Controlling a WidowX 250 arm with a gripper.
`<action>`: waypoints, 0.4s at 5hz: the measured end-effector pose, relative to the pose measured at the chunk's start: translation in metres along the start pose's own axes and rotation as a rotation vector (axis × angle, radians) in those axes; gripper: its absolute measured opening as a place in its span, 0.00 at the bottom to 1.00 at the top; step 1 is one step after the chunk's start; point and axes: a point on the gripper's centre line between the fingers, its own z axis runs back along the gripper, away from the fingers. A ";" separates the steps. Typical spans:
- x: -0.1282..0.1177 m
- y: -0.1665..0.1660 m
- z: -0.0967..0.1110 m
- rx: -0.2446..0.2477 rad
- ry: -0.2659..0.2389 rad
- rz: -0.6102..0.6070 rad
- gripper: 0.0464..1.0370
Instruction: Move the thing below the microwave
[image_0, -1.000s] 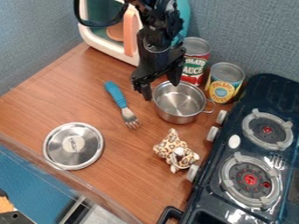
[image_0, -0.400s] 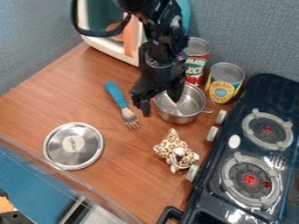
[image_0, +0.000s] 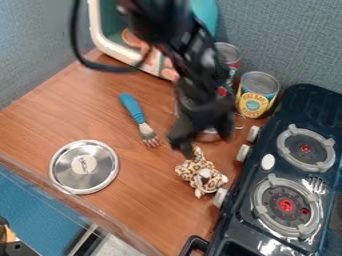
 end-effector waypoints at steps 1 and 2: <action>-0.018 0.001 -0.024 0.055 0.020 -0.059 0.96; -0.021 -0.001 -0.034 0.067 0.026 -0.071 0.96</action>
